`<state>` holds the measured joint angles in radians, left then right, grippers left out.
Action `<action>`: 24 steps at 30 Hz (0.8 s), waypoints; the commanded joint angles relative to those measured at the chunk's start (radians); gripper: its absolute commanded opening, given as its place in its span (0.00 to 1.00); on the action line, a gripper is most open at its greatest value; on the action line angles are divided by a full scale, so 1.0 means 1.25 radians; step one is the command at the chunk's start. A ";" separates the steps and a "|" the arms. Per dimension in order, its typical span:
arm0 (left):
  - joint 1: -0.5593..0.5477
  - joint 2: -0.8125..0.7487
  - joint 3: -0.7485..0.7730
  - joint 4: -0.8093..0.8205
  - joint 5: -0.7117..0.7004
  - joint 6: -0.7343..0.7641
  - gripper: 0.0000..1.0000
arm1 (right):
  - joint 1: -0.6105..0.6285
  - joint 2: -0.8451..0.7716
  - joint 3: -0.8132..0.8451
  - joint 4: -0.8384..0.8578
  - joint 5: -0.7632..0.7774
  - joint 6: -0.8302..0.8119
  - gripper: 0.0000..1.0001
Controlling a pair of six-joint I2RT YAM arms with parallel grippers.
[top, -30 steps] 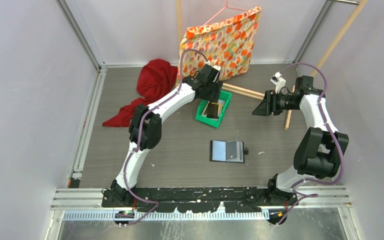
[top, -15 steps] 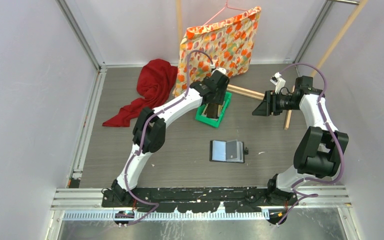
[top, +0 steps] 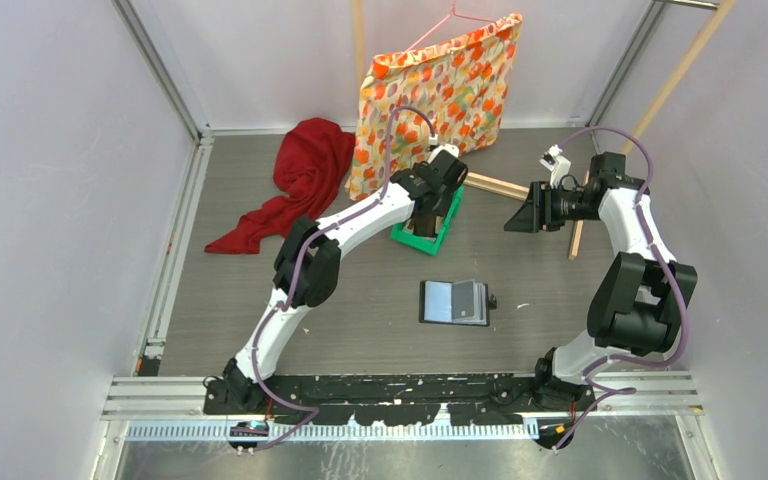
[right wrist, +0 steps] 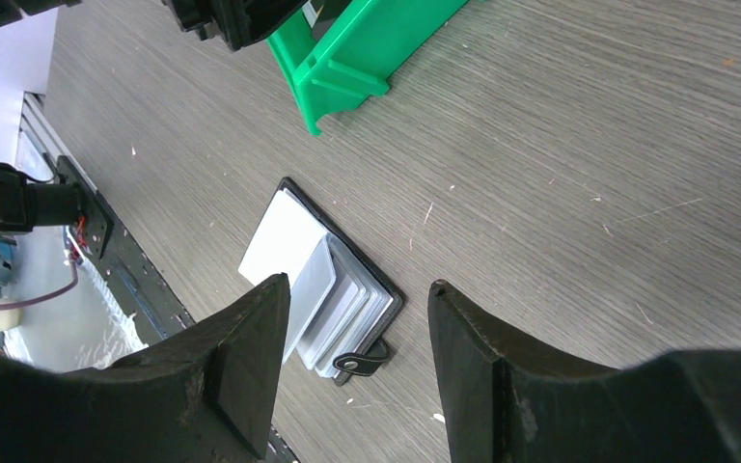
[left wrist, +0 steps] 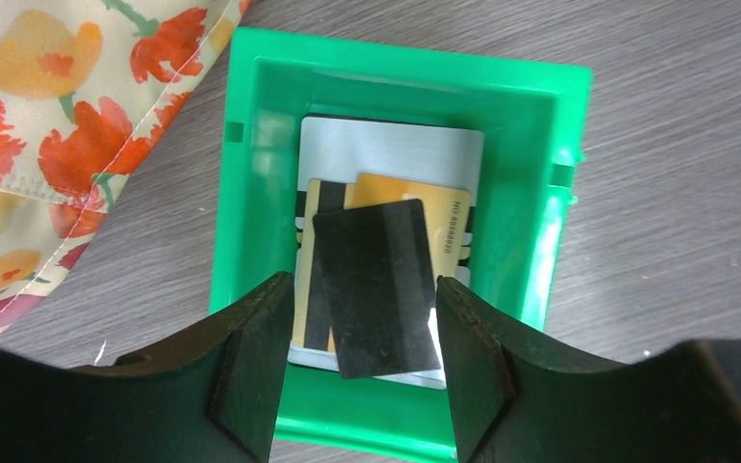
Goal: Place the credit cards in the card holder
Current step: Pick up the credit card from the storage box.
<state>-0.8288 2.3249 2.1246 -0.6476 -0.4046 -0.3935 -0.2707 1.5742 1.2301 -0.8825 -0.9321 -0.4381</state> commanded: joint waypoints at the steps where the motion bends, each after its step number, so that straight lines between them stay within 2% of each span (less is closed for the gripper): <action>1: 0.005 0.007 0.019 0.000 -0.034 -0.020 0.57 | -0.001 0.009 0.013 -0.006 -0.010 -0.012 0.59; 24: 0.016 0.089 0.104 -0.085 0.027 -0.095 0.65 | -0.001 0.018 0.014 -0.008 -0.018 -0.013 0.59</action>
<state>-0.8139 2.4329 2.2158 -0.7307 -0.3912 -0.4706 -0.2707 1.5997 1.2301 -0.8909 -0.9329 -0.4416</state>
